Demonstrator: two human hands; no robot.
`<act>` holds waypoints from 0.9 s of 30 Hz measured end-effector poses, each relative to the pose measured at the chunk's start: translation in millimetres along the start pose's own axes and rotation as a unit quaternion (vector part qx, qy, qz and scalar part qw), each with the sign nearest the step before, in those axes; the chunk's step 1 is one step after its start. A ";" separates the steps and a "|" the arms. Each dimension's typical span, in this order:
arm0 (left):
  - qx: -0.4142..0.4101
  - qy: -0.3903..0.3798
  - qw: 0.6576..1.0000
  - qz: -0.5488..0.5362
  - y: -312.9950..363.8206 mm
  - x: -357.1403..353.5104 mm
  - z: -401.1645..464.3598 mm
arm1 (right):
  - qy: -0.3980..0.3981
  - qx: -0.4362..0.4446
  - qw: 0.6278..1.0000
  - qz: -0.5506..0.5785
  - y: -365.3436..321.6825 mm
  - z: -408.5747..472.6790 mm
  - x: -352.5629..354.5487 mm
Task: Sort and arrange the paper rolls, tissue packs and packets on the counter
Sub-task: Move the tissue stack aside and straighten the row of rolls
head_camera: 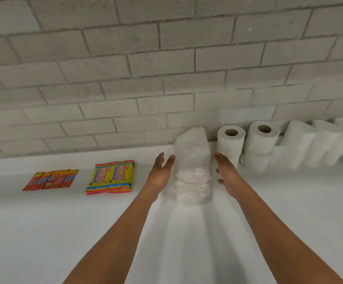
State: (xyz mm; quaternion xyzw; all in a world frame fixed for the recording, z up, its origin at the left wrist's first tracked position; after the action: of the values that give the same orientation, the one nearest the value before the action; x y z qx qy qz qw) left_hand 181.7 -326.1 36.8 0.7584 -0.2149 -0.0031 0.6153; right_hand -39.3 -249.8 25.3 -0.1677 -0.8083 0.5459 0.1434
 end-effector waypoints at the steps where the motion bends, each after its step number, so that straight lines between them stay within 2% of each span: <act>1: 0.016 0.003 1.000 -0.014 -4.2 -4.6 6.9 | -0.014 -0.011 1.000 0.006 3.2 6.3 -3.7; 6: 0.089 -0.008 0.994 -0.066 -28.1 -28.0 33.2 | -0.100 -0.057 0.992 0.053 25.5 35.6 -27.5; 11: 0.097 -0.089 0.979 -0.154 -44.7 -56.9 41.4 | -0.169 -0.040 0.971 0.164 24.1 43.1 -46.2; 19: 0.114 -0.112 0.964 -0.212 -50.0 -63.5 39.2 | -0.194 -0.051 0.952 0.231 26.5 41.3 -67.6; 27: 0.116 -0.082 0.960 -0.243 -61.5 -35.1 43.0 | -0.219 -0.058 0.944 0.240 25.9 37.9 -100.4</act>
State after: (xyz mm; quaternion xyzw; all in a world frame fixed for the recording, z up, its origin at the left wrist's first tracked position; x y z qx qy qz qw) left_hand 158.1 -345.4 -40.3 0.8512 -0.0727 -0.1896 0.4840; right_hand 38.5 -315.4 -17.4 -0.2414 -0.7860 0.5392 -0.1822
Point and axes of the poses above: each hand's wrist, its own z-axis towards the middle knuckle, its own x-axis out of the back of the hand, y = z × x, the point moved 9 cm from there along z, towards the middle knuckle, and after that the axes turned 2 degrees about -y, right-handed, at the moved point
